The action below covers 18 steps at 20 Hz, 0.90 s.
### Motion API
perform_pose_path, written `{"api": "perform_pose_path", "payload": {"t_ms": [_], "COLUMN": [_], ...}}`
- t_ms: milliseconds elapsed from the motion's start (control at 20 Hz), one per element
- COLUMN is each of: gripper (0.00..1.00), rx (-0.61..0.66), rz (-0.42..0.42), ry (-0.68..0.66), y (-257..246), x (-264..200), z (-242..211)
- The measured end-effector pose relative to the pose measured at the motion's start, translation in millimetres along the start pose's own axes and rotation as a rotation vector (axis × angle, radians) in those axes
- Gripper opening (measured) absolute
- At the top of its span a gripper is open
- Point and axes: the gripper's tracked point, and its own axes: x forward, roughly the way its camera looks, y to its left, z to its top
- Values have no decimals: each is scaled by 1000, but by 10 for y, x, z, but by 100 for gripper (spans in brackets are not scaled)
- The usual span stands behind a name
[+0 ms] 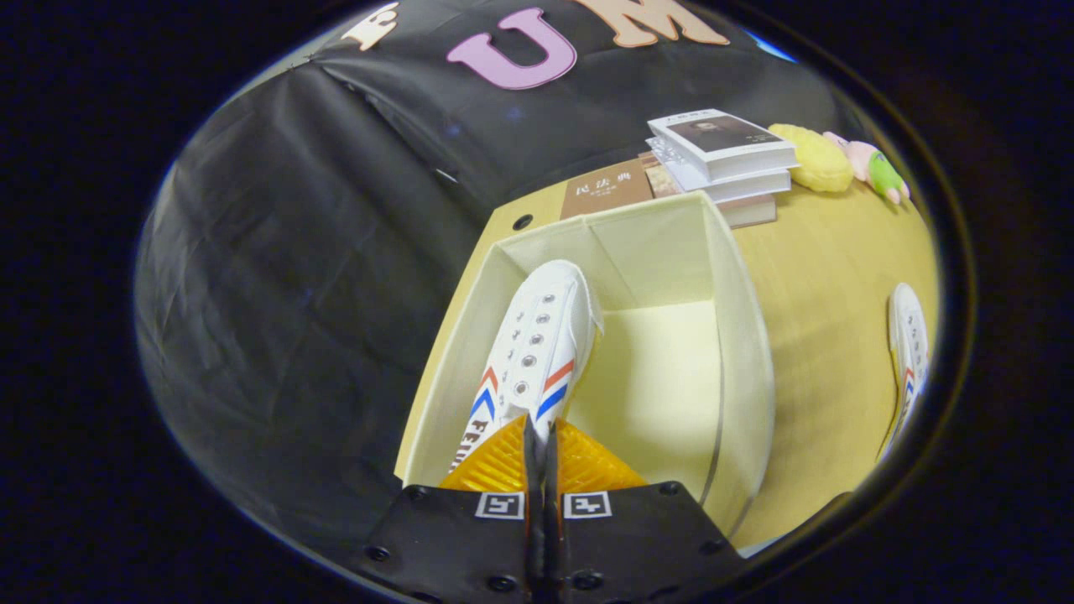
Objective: Open the storage box then place both shoes into the box .Put the left shoe in first, then the right shoe, with the right side of both shoes facing outward in a uniform manner.
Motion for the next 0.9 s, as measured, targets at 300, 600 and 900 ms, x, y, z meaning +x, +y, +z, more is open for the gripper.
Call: {"api": "perform_pose_path", "payload": {"t_ms": [300, 600, 900], "gripper": [4, 34, 91], "rx": [-11, -44, -192], "rz": [-27, 63, 63], "ry": [37, 52, -27], "y": [-16, 260, 203], "x": [105, 102, -166], "z": [-96, -130, 112]}}
